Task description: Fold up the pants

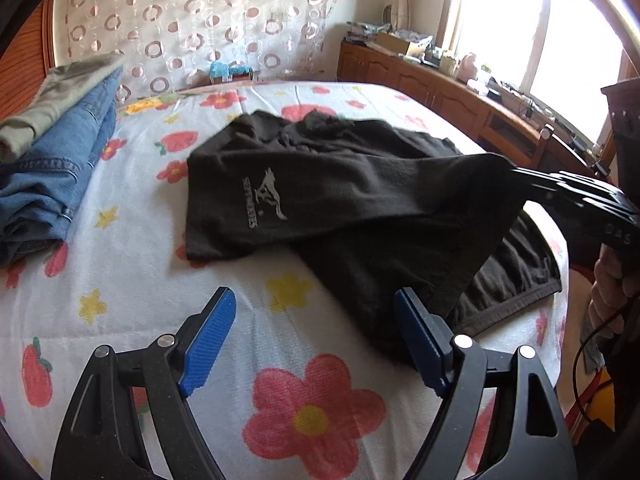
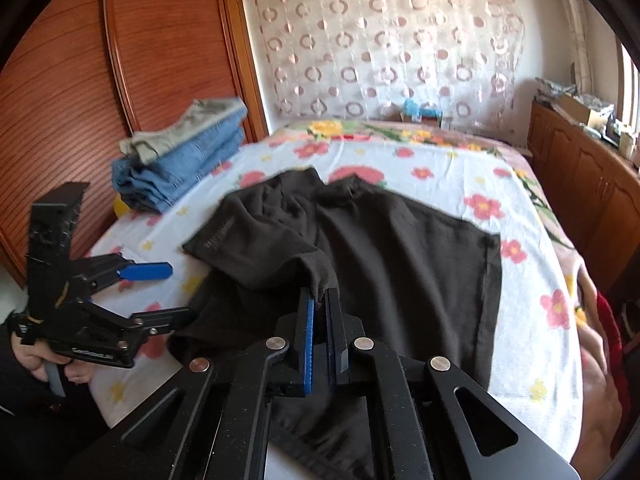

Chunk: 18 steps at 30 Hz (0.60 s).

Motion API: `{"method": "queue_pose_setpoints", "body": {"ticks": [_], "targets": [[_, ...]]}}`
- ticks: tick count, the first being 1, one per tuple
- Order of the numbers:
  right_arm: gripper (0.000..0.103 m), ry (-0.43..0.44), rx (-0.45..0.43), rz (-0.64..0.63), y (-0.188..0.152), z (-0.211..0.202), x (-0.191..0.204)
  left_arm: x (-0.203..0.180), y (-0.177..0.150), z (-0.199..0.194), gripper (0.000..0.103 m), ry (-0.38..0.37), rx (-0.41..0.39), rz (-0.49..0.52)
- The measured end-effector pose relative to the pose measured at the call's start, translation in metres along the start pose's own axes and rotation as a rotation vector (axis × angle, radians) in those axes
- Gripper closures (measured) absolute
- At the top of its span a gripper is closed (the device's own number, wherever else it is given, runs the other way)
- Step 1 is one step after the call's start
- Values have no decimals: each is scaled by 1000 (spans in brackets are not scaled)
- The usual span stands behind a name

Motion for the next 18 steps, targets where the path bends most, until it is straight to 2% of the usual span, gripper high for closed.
{"method": "queue_pose_setpoints", "body": {"ticks": [7, 13, 18], "targets": [[99, -22, -96, -11, 2, -41, 8, -13, 12, -29, 21, -27, -83, 25], [99, -55, -155, -10, -2, -66, 11, -22, 18, -37, 21, -37, -102, 49], [99, -82, -157, 2, -17, -77, 4, -25, 19, -36, 21, -42, -102, 57]]}}
Point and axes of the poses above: each gripper's, at about its wrist camera, not at the fingertips, and z roughly the way its jaws point, x to its left, y to its top, the point moved 8 cm from there along z, roughly the way its jaws point, and after that the axes turned 6 degrees about x, right-handed, at the moved point
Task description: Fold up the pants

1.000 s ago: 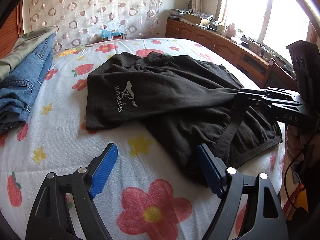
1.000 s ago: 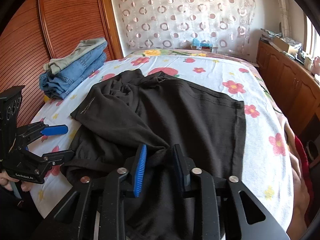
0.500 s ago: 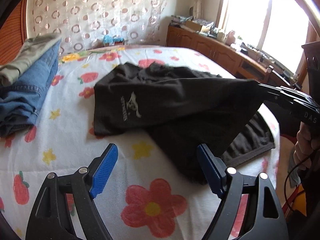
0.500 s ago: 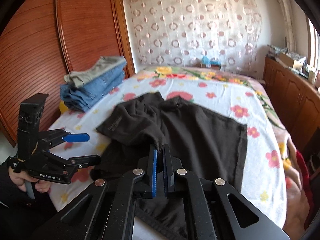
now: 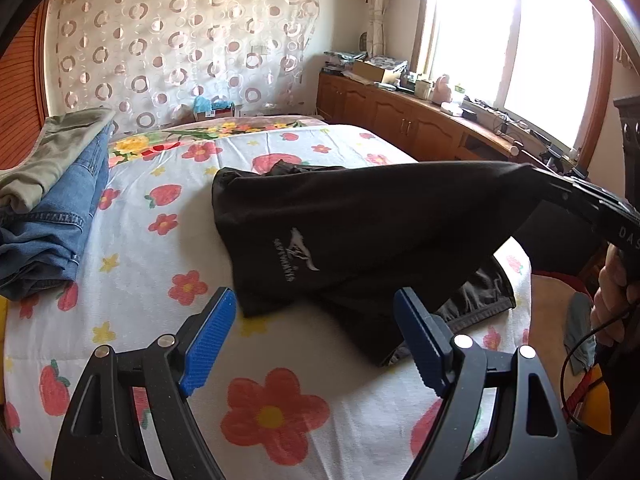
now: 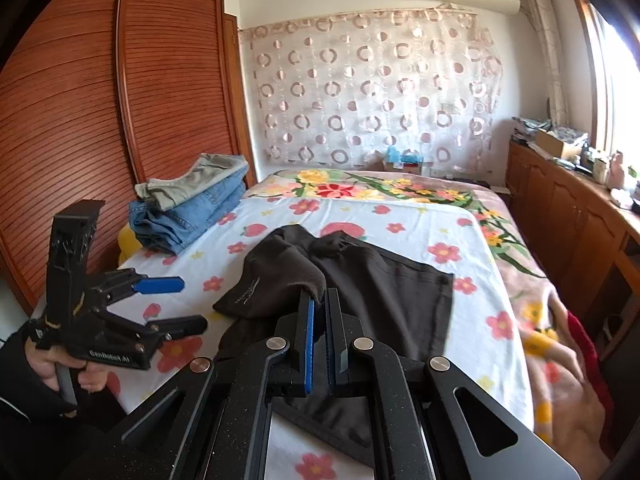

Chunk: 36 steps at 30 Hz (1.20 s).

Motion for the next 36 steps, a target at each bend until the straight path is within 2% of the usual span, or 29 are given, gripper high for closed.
{"method": "queue_pose_setpoints", "body": {"ticks": [13, 17, 24, 36], "targets": [[99, -84, 70, 62, -34, -14, -18, -14, 2, 5, 21, -4, 7, 31], [99, -104, 115, 89, -46, -12, -28, -17, -1, 10, 21, -7, 18, 33], [99, -106, 222, 107, -73, 5, -34, -20, -7, 19, 21, -5, 44, 39], [99, -106, 252, 118, -81, 13, -41, -20, -21, 40, 21, -1, 103, 38]]}}
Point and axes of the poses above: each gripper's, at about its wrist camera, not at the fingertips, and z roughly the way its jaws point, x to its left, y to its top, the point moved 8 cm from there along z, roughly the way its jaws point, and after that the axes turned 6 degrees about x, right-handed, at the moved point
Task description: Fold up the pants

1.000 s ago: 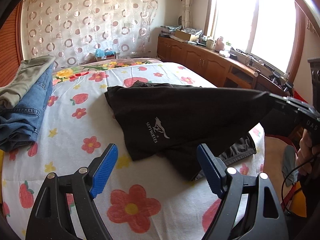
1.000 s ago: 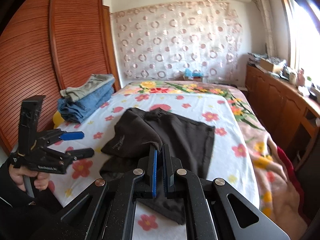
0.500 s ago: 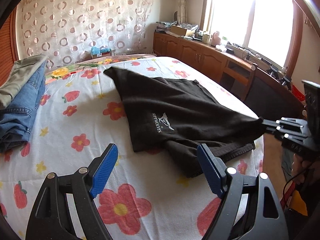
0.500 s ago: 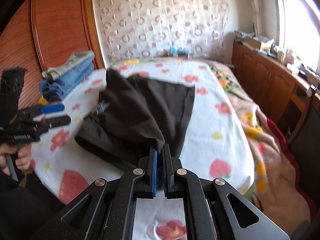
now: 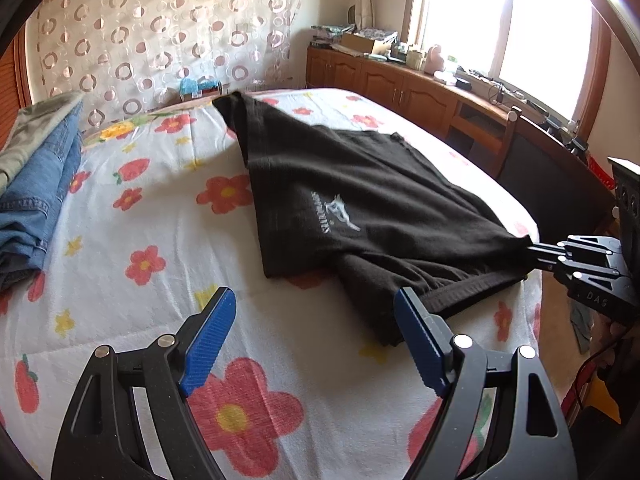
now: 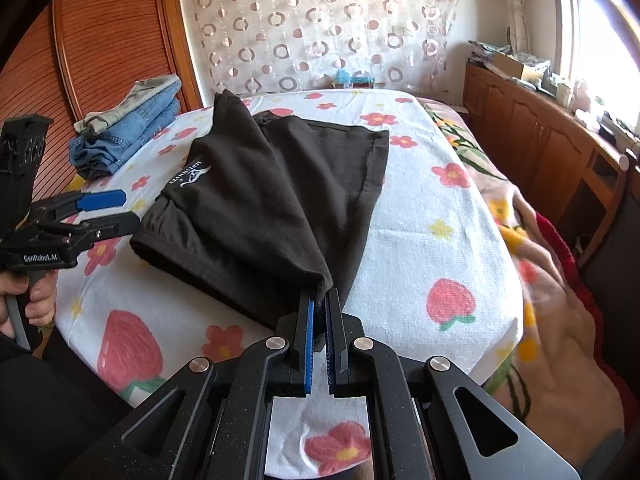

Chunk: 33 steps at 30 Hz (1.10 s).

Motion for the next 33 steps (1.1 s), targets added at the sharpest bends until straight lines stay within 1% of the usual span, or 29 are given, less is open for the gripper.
{"method": "queue_pose_setpoints", "body": {"ticks": [6, 9, 10, 11, 14, 16, 21, 25, 29, 33], "targets": [[99, 8, 6, 3, -2, 3, -3, 3, -8, 10, 21, -7, 34, -15], [99, 15, 7, 13, -2, 3, -3, 3, -10, 11, 21, -15, 37, -22], [98, 13, 8, 10, -1, 3, -2, 3, -9, 11, 21, -15, 35, -23], [94, 13, 7, 8, 0, 3, -2, 3, -9, 10, 21, -13, 32, -24], [87, 2, -3, 7, 2, -2, -2, 6, -7, 4, 21, -5, 14, -27], [75, 1, -19, 14, 5, -7, -4, 8, -3, -4, 21, 3, -6, -31], [73, 5, -62, 8, 16, -16, -4, 18, 6, -26, 21, 30, -69, -44], [73, 23, -85, -16, 31, -13, 5, 31, 10, -46, 21, 59, -116, -62], [73, 61, -103, -66, 50, 0, 27, 47, 15, -58, 21, 85, -146, -85], [73, 129, -103, -117, 68, 21, 57, 63, 18, -69, 21, 108, -174, -109]]}}
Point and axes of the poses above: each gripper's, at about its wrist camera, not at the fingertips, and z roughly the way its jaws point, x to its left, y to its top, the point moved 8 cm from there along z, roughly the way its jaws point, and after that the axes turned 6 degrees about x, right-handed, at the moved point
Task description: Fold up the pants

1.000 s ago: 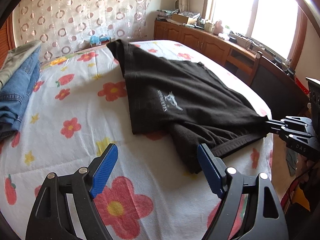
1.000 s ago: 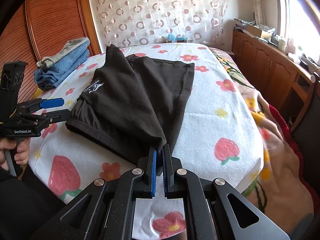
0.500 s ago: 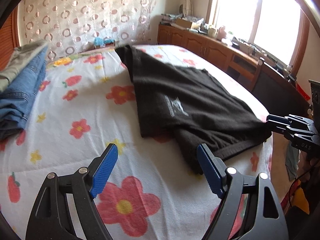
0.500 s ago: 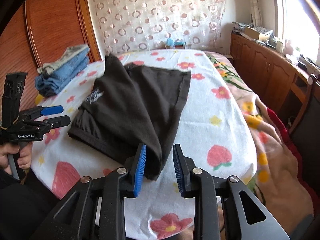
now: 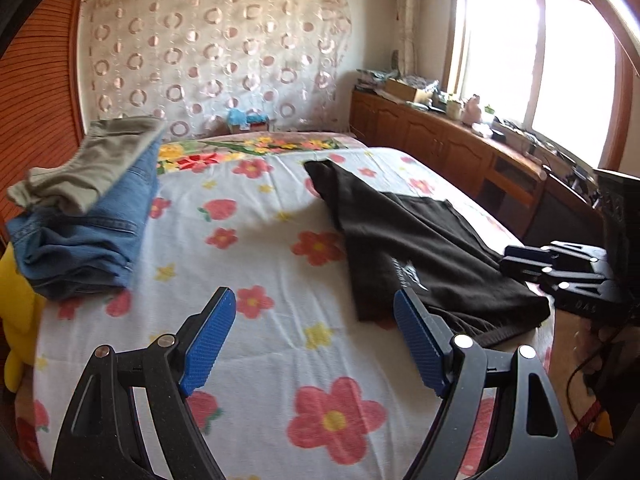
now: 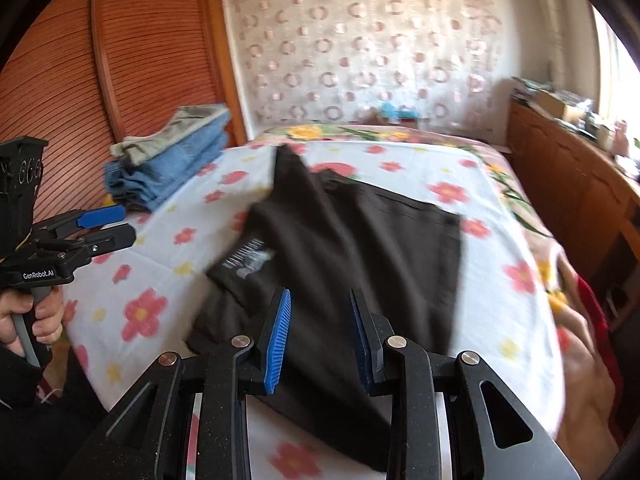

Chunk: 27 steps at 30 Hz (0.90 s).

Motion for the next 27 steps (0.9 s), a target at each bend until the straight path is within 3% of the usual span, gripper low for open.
{"method": "queue_pose_setpoints", "body": {"ticks": [11, 18, 27], "targets": [[73, 163, 83, -137, 27, 76, 60, 31, 6, -18, 21, 35, -43, -39], [73, 178, 152, -207, 35, 115, 83, 40, 5, -22, 21, 40, -53, -52], [77, 119, 201, -237, 32, 137, 87, 45, 2, -22, 21, 39, -51, -58]]}}
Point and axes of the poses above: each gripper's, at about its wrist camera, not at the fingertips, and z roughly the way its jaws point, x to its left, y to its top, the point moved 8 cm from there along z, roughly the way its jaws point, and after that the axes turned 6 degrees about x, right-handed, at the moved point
